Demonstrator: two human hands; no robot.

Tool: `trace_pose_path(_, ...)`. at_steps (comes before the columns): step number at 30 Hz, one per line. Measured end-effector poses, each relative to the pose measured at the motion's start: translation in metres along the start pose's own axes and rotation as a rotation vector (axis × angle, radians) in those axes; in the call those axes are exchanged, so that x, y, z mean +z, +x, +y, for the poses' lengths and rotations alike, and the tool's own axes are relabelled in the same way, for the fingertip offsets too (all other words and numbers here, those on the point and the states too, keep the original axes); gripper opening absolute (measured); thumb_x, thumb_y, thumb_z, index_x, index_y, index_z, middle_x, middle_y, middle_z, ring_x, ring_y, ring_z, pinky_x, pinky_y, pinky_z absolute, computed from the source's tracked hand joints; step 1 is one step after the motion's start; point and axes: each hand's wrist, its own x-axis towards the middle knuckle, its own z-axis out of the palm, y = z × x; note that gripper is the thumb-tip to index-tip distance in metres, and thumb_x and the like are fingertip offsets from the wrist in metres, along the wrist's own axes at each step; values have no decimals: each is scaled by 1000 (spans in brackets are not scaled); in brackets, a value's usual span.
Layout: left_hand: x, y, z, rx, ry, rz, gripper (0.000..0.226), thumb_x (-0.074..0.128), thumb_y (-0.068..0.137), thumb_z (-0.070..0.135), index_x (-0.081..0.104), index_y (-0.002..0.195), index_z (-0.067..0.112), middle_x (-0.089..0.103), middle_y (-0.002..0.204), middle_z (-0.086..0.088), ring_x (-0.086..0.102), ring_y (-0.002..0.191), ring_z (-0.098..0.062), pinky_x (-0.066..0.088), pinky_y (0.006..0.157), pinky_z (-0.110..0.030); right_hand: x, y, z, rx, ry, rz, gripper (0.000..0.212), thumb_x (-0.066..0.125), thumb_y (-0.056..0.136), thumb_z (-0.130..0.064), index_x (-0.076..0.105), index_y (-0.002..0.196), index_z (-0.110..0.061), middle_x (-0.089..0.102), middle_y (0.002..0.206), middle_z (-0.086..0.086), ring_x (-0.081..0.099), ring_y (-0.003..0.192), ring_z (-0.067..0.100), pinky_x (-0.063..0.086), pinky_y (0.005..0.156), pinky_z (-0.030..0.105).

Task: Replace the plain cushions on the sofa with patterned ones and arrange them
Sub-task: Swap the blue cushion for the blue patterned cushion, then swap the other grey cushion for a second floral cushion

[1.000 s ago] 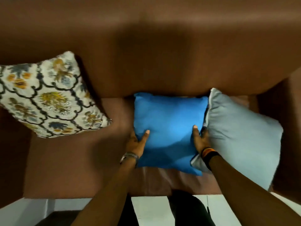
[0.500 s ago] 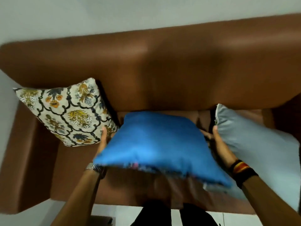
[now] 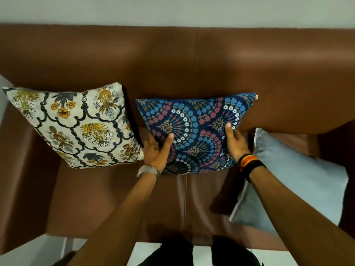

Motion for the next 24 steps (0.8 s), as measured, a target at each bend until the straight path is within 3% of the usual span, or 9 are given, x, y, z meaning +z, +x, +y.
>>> trace_pose_path(3,26,-35,-16,24,48,64,99,60,95,59,-1,167,29,7,175,-7,11,159,-29,27,121,-46,-29,-26,26,-89,-20,-12,98,63,78,-83,46,157,-28,54,155,3,53,142,25,39,124,46)
trace_pose_path(6,75,-77,-31,1,143,4,97,64,97,47,-1,166,24,2,175,-9,34,151,-31,43,103,-38,-87,-40,86,-154,-199,221,66,71,96,-43,54,151,-12,48,156,18,46,146,35,36,123,42)
trace_pose_path(9,136,-110,-39,-34,186,-178,82,56,93,61,19,162,34,31,167,-15,47,141,-35,44,109,-40,-155,-58,156,-101,-260,502,57,67,96,-35,58,143,-4,43,155,28,43,143,47,42,118,57)
trace_pose_path(11,183,-125,-32,-65,166,-321,71,59,94,58,34,157,35,54,153,-11,53,140,-29,43,114,-40,-200,-64,205,40,-231,578,73,61,85,-47,57,143,-2,45,149,34,48,135,53,44,114,57)
trace_pose_path(14,256,-137,-7,-76,90,-399,70,64,96,52,40,157,28,45,160,0,43,147,-18,33,120,-31,-244,-68,266,300,-72,465,109,57,63,-75,46,154,-15,47,151,32,52,134,54,43,115,59)
trace_pose_path(16,303,-142,4,-41,106,-369,77,66,94,52,36,160,26,48,156,6,44,144,-12,29,115,-18,-262,-72,293,322,103,305,114,69,61,-75,40,158,-22,56,151,20,59,132,40,48,111,51)
trace_pose_path(18,336,-140,5,-23,163,-318,84,65,92,59,32,162,25,51,155,6,47,143,-15,27,111,-15,-270,-68,306,258,234,239,104,79,66,-65,43,154,-24,63,144,8,63,125,27,50,106,44)
trace_pose_path(20,349,-146,14,-71,223,-295,87,58,88,73,32,160,32,51,158,4,47,145,-23,32,118,-26,-282,-60,307,216,264,208,92,84,74,-59,47,152,-26,64,140,-1,63,126,24,50,110,45)
trace_pose_path(24,317,-155,45,-100,99,-286,54,60,95,61,54,145,42,65,134,20,60,129,-14,47,103,-26,-319,-66,274,153,239,145,61,74,91,-53,57,146,-31,68,135,-10,66,123,17,50,109,39)
